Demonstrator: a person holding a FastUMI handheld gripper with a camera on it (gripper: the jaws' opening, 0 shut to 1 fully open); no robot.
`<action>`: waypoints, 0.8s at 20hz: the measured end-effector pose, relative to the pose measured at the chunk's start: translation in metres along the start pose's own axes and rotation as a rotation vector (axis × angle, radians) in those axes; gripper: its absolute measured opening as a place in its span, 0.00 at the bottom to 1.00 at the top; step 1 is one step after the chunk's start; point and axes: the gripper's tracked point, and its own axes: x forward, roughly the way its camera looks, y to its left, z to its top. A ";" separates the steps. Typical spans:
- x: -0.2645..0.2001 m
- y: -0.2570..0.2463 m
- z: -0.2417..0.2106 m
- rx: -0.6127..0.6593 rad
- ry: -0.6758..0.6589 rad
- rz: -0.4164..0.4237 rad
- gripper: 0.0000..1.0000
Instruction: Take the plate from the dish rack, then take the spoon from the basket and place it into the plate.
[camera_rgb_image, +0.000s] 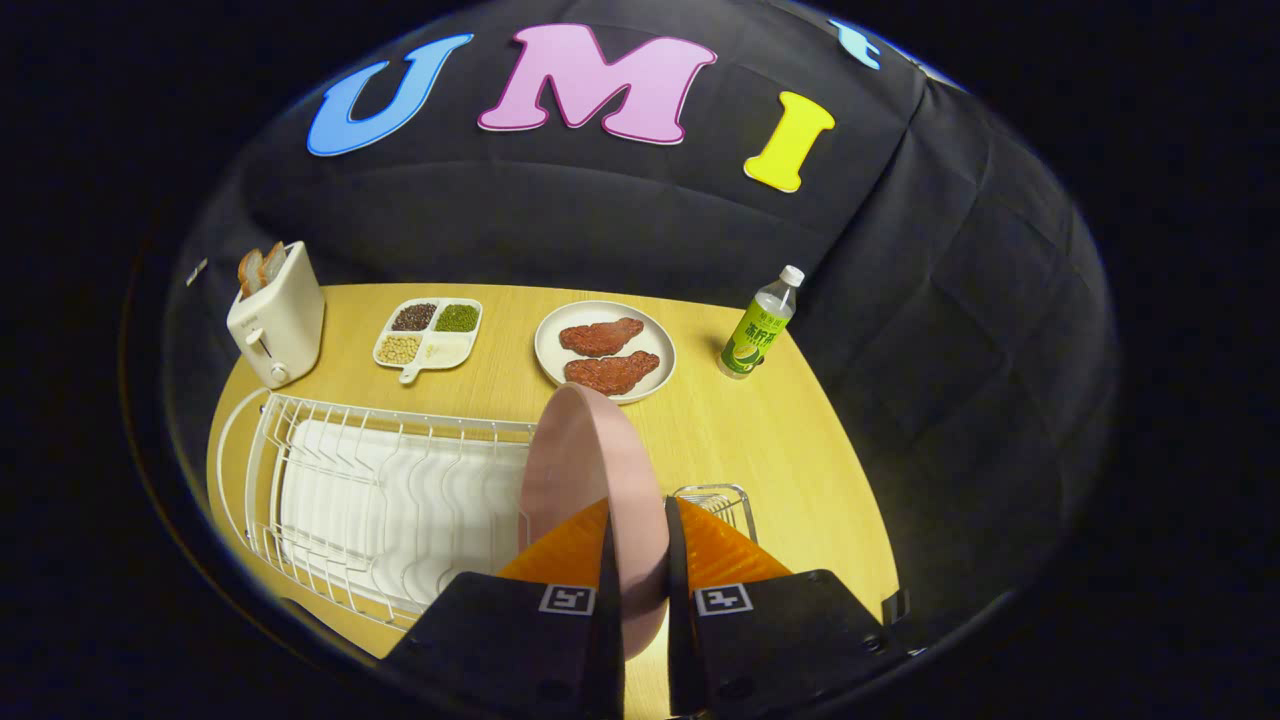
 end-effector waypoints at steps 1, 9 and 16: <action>-0.002 0.003 0.005 -0.043 -0.015 -0.026 0.21; -0.023 -0.001 0.029 -0.112 -0.109 -0.133 0.21; -0.067 0.000 0.008 0.139 -0.050 0.102 0.21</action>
